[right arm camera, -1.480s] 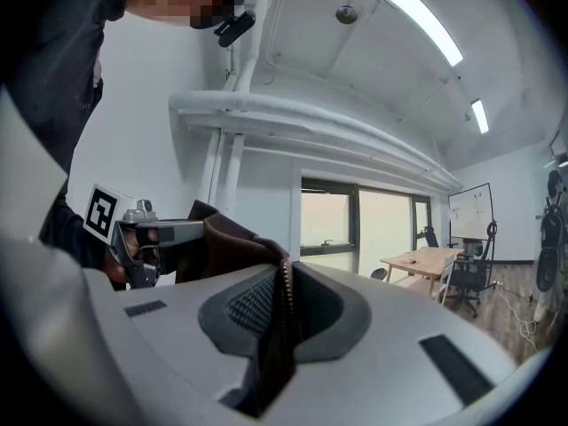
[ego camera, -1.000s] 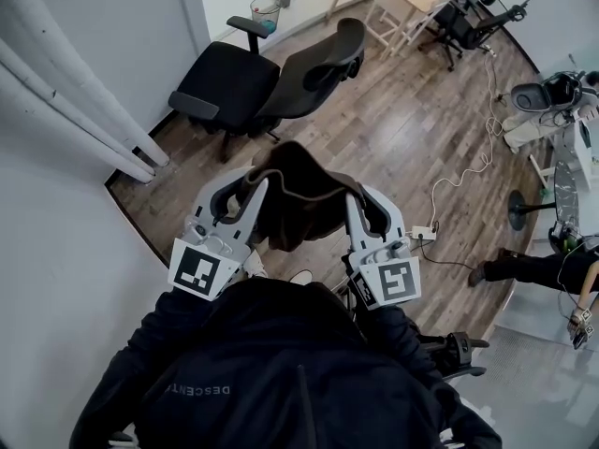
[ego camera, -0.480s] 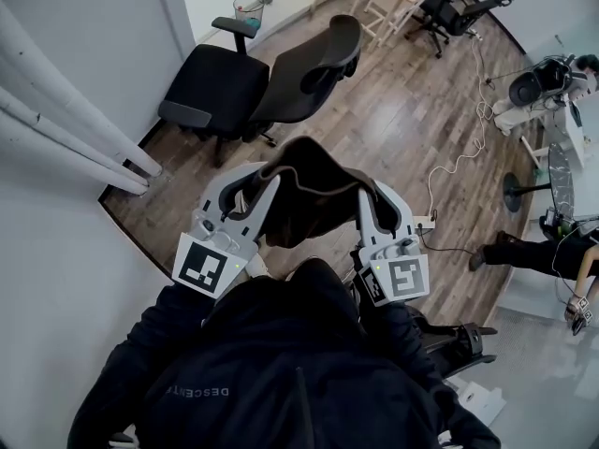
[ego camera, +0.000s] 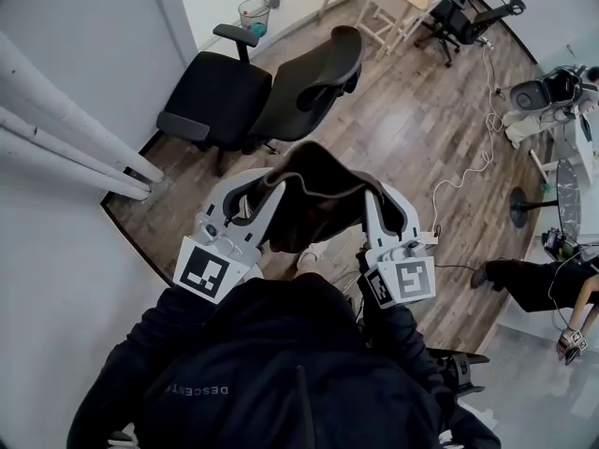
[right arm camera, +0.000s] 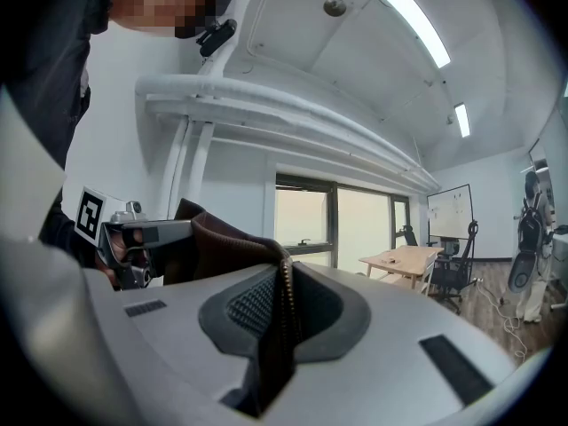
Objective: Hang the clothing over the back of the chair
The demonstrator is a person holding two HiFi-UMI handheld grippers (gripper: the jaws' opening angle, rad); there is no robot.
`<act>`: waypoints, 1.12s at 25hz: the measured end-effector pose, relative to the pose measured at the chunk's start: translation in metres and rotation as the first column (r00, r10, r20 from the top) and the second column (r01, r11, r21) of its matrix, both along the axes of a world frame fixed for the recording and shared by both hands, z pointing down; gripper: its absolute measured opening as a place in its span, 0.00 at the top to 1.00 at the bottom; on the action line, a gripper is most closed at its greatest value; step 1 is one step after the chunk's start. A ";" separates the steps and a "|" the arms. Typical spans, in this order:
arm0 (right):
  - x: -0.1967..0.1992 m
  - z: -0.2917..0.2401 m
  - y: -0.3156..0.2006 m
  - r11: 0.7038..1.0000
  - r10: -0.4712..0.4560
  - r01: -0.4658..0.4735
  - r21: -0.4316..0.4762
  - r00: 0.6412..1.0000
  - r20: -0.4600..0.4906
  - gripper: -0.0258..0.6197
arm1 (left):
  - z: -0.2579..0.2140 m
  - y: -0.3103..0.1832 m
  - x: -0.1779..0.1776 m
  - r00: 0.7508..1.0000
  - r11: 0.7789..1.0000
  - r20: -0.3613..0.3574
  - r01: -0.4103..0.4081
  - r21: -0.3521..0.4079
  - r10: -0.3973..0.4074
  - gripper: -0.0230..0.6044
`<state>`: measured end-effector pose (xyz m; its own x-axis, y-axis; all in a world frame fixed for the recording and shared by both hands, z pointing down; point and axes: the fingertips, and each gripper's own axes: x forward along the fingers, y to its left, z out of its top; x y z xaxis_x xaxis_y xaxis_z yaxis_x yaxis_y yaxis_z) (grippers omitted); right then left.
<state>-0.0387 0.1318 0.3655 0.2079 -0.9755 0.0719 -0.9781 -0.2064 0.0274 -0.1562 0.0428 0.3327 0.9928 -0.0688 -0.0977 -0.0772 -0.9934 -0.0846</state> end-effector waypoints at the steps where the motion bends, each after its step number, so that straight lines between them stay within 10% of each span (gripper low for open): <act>1: 0.009 0.000 -0.002 1.000 -0.010 0.010 0.002 1.000 0.004 0.89 | 0.000 0.000 0.008 1.000 1.000 0.003 0.007 0.001 -0.007 0.88; 28: 0.233 -0.038 -0.059 0.983 -0.181 0.184 0.022 0.979 -0.097 0.89 | -0.030 -0.030 0.226 0.989 0.988 -0.008 0.148 0.046 -0.148 0.88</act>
<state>0.1940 0.0730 0.3272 0.0308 -0.9991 0.0296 -0.9927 -0.0271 0.1175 0.0695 0.0123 0.3025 0.9716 -0.2103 -0.1086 -0.2236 -0.9660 -0.1298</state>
